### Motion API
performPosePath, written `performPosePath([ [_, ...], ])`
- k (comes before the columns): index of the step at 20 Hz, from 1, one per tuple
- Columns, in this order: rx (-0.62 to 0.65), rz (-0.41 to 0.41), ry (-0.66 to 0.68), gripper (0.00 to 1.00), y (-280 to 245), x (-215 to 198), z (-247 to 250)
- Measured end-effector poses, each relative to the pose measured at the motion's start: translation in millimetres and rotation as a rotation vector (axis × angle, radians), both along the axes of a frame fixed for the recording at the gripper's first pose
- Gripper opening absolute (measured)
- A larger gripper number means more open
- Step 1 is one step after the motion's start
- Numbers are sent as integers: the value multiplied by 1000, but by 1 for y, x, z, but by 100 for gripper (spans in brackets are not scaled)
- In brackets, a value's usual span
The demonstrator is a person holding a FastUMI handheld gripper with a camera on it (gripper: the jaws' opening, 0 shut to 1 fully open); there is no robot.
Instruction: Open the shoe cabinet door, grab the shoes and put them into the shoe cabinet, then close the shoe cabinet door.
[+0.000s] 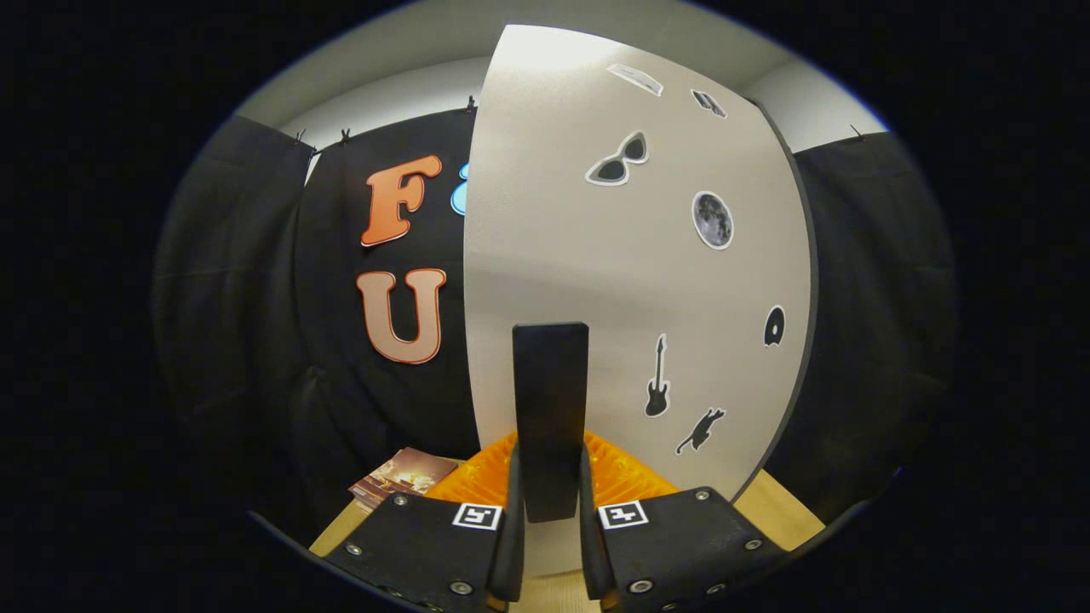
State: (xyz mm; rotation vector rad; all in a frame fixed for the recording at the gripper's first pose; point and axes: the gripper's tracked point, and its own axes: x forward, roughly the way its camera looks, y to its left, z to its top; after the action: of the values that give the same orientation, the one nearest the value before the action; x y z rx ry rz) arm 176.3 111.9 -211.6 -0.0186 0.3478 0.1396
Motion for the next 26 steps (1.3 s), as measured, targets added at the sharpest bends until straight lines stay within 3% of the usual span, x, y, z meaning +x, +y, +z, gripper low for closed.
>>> performPosePath([
  [13, -30, -16, 2, 25, -35, -35, 10],
  [26, -50, -128, -22, 21, -85, -58, 18],
])
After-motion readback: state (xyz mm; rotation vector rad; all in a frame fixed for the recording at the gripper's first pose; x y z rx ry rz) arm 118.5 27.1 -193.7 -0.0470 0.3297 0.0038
